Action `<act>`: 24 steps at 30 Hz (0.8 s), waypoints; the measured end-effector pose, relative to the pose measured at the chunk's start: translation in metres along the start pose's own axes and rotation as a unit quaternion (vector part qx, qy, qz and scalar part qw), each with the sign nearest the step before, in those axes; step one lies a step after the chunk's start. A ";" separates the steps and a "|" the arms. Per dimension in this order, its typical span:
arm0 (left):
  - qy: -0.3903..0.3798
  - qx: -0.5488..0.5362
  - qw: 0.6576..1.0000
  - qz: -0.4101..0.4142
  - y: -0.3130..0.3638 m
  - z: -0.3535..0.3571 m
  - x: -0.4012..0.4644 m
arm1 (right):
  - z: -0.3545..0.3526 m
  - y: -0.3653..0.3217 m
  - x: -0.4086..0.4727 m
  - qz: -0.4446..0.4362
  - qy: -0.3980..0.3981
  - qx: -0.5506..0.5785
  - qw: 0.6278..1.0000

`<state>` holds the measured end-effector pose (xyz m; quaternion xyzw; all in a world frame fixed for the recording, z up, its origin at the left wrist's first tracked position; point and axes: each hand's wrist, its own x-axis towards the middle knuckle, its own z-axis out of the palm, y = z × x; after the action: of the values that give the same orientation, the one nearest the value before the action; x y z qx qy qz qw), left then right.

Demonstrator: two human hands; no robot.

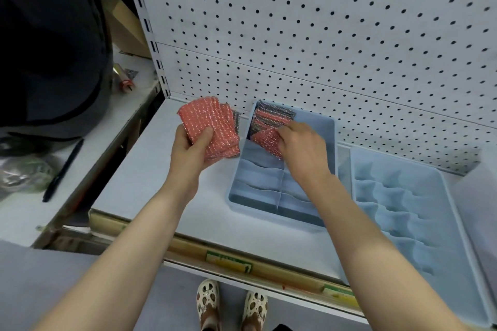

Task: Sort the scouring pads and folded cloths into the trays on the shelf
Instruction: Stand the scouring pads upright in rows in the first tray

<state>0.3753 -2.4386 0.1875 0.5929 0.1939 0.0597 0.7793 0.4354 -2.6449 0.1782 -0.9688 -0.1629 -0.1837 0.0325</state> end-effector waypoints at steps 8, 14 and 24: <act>0.007 0.012 1.000 -0.005 -0.007 0.003 -0.001 | 0.029 -0.021 0.002 -0.065 -0.023 0.007 0.998; -0.044 0.026 0.998 -0.020 -0.008 0.009 -0.003 | 0.000 -0.023 0.003 0.170 -0.076 0.434 0.882; 0.046 0.016 0.999 0.002 -0.012 0.015 -0.004 | -0.013 0.023 -0.018 0.101 -0.080 0.342 0.931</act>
<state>0.3757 -2.4566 0.1804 0.6022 0.2292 0.0854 0.7600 0.4225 -2.6734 0.1841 -0.9218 -0.1193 -0.0341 0.3673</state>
